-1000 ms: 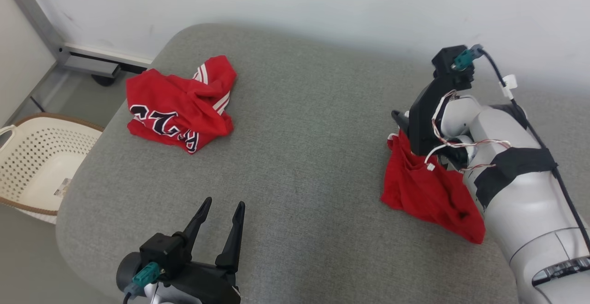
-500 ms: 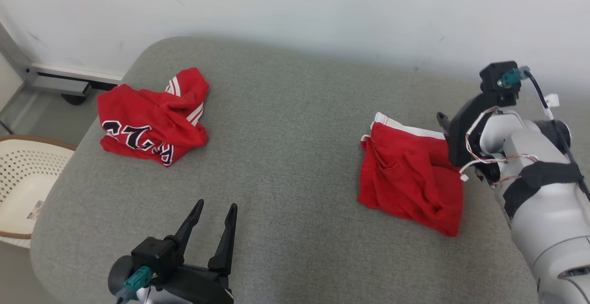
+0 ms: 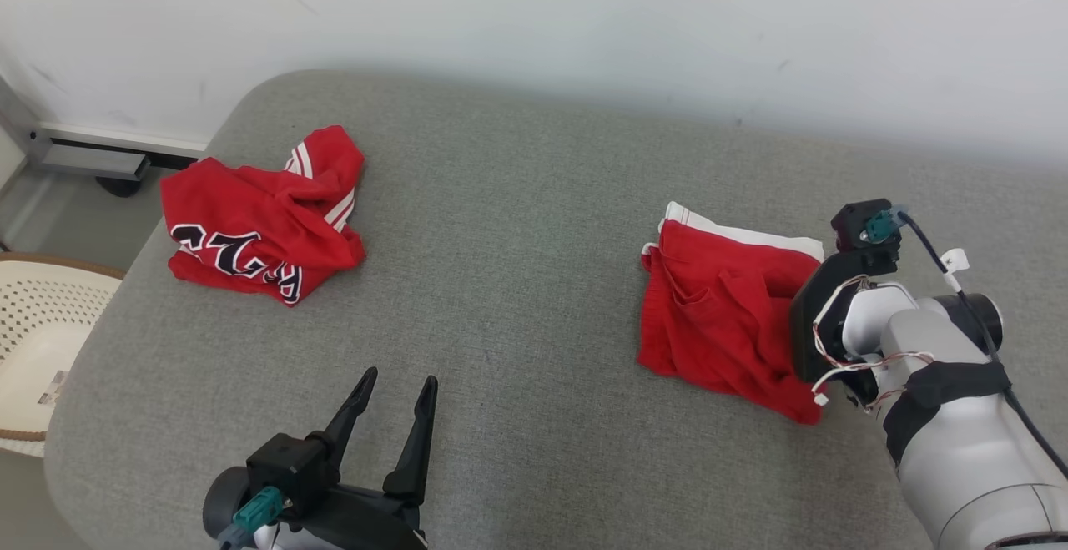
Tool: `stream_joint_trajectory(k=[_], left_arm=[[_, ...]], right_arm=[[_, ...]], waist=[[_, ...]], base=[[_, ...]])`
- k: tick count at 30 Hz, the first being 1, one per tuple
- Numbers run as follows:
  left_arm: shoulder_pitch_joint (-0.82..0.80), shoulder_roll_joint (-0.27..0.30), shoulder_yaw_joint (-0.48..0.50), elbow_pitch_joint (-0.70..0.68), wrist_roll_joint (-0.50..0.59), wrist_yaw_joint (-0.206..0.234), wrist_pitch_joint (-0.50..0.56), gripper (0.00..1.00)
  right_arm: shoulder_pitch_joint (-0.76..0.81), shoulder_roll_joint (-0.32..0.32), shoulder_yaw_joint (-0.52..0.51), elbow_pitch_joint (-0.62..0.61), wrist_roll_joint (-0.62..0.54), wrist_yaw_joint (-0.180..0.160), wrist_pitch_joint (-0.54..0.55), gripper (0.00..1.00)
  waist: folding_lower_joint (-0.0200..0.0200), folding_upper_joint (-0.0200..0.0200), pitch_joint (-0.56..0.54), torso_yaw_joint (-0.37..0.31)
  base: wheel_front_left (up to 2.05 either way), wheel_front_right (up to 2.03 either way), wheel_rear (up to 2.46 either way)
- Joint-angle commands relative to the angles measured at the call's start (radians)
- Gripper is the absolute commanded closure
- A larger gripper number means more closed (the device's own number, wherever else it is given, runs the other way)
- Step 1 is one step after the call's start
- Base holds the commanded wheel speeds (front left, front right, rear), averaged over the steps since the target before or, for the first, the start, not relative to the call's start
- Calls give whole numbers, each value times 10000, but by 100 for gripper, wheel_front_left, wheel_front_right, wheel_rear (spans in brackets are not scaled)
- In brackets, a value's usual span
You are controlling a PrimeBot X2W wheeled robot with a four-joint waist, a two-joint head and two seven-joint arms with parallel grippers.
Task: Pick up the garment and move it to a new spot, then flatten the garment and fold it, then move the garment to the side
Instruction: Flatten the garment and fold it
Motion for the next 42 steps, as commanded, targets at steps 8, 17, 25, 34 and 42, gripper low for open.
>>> stream_joint_trajectory(k=[8, 17, 25, 34, 42], left_arm=[[-177, 8, -47, 117, -88, -56, -70, 0], [-300, 7, -15, 194, -123, -13, -70, 0], [-224, 2, 33, 124, -154, 25, -70, 0], [-196, -30, 21, 85, -115, 16, -70, 0], [-105, -9, 85, 55, -97, 74, -70, 0]], right_arm=[[307, 119, 835, 127, 539, -7, 122, 100], [1138, 112, 4566, -1613, 3535, -7, 1049, 100], [1597, 115, 6025, -3201, 4546, -7, 1719, 100], [1876, 113, 6929, -4316, 5280, -7, 2125, 100], [1590, 107, 7135, -5056, 5598, -7, 2056, 100]], waist=[[0, 0, 41, 380], [0, 0, 27, 459], [0, 0, -3, 401], [0, 0, -40, 503], [0, 0, -116, 541]], base=[[0, 0, 0], [0, 0, 0], [0, 0, 0], [0, 0, 0], [0, 0, 0]])
